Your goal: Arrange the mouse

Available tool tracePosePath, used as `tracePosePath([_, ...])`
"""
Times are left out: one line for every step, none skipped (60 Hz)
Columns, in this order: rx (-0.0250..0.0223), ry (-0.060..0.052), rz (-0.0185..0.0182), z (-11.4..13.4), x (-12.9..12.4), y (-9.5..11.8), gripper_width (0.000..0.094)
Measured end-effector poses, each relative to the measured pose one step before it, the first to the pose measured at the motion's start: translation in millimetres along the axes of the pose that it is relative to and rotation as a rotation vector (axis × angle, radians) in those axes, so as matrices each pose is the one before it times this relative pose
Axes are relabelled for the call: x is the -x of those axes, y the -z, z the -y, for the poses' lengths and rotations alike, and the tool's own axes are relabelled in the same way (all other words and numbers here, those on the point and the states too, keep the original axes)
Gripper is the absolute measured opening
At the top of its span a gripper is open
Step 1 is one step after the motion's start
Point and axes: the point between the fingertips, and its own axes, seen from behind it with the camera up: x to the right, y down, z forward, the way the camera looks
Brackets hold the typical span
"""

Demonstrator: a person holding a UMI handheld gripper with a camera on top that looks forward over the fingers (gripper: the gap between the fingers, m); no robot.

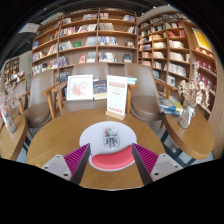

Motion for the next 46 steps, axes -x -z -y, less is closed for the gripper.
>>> tracePosePath([-0.00416,0.0008,-0.00001,-1.60,-0.36,12.48,0.0852])
tracePosePath([-0.00534,0.0027,-0.00054,-1.58,-0.60,12.55,0.0852])
tracePosePath([-0.00558,0.0044,-0.00135,-0.41,-0.82,10.37,0.0853])
tracePosePath([-0.00632,0.0049,-0.00163,-1.86,0.55,12.05,0.0851])
tracePosePath([-0.00524,0.0047,-0.00045,-1.91,-0.33,11.55,0.0851])
tracePosePath([-0.00382,0.0050,-0.00032,-2.57,-0.14,11.64,0.0852])
tracePosePath([-0.00317,0.0067,0.00008,-2.79,-0.30,11.06,0.0853])
tracePosePath([-0.00280,0.0075,-0.00063,-2.73,-0.15,10.83,0.0853])
tracePosePath([-0.00313,0.0060,-0.00140,-2.82,-0.26,10.74,0.0854])
tracePosePath([-0.00355,0.0034,-0.00200,-2.67,-0.54,10.61,0.0853])
tracePosePath([-0.00175,0.0027,-0.00153,-1.14,0.86,14.28,0.0854])
tracePosePath([-0.00418,0.0027,-0.00096,-3.32,-0.66,4.91,0.0854])
tracePosePath([-0.00438,0.0051,-0.00042,-2.84,0.13,7.95,0.0853])
tracePosePath([-0.00473,0.0058,-0.00006,-2.92,-0.11,8.57,0.0852])
tracePosePath([-0.00434,0.0041,-0.00102,-2.79,-0.56,8.25,0.0853])
tracePosePath([-0.00321,0.0006,-0.00242,-2.83,-0.73,8.14,0.0853])
tracePosePath([-0.00272,-0.0009,-0.00285,-2.75,-0.76,7.49,0.0851])
tracePosePath([-0.00209,0.0000,-0.00201,-2.73,-0.11,7.43,0.0852])
tracePosePath([0.00020,0.0025,-0.00064,-1.48,1.37,11.44,0.0850])
tracePosePath([-0.00121,0.0032,0.00138,-2.74,1.03,6.85,0.0852])
tracePosePath([-0.00221,0.0027,0.00194,-2.50,1.11,6.25,0.0853])
tracePosePath([-0.00275,0.0019,0.00142,-2.15,0.67,6.03,0.0852])
tracePosePath([-0.00291,0.0017,0.00013,-2.29,0.66,5.60,0.0853])
tracePosePath([-0.00242,0.0024,-0.00064,-2.15,0.48,5.76,0.0851])
tracePosePath([-0.00214,0.0021,-0.00048,-3.83,-0.17,6.07,0.0852])
tracePosePath([-0.00056,0.0021,0.00112,-2.05,0.62,4.77,0.0852])
tracePosePath([-0.00054,0.0030,0.00303,-1.85,0.79,4.88,0.0852])
tracePosePath([-0.00181,0.0034,0.00417,-1.59,1.04,3.88,0.0851])
tracePosePath([-0.00284,0.0034,0.00353,-1.26,1.07,3.70,0.0851])
tracePosePath([-0.00324,0.0026,0.00204,-0.98,0.85,3.64,0.0852])
tracePosePath([-0.00248,0.0016,0.00197,-0.86,0.94,3.31,0.0852])
tracePosePath([0.00052,0.0002,0.00450,-1.17,1.24,3.00,0.0854])
tracePosePath([0.00230,-0.0013,0.00633,-1.32,1.56,2.92,0.0853])
tracePosePath([0.00152,-0.0023,0.00640,-1.34,1.92,1.53,0.0852])
tracePosePath([0.00108,-0.0022,0.00373,-0.92,2.14,2.38,0.0852])
tracePosePath([0.00059,0.0000,0.00070,-0.59,0.65,2.42,0.0852])
tracePosePath([-0.00013,0.0028,-0.00231,-0.18,0.48,1.88,0.0853])
tracePosePath([-0.00203,0.0045,-0.00367,0.09,-0.09,1.78,0.0851])
tracePosePath([-0.00263,0.0027,-0.00187,0.21,0.26,1.44,0.0853])
tracePosePath([-0.00200,-0.0009,0.00076,0.48,0.61,1.79,0.0852])
tracePosePath([-0.00171,-0.0034,0.00239,0.31,0.90,1.56,0.0851])
tracePosePath([-0.00224,-0.0030,0.00309,-0.66,-0.03,0.84,0.0850])
tracePosePath([-0.00045,-0.0034,0.00357,0.45,1.28,1.60,0.0851])
tracePosePath([-0.00108,-0.0036,0.00401,0.18,1.15,1.59,0.0851])
tracePosePath([-0.00128,-0.0041,0.00485,0.14,1.46,1.41,0.0851])
tracePosePath([-0.00147,-0.0046,0.00561,0.35,1.74,1.53,0.0852])
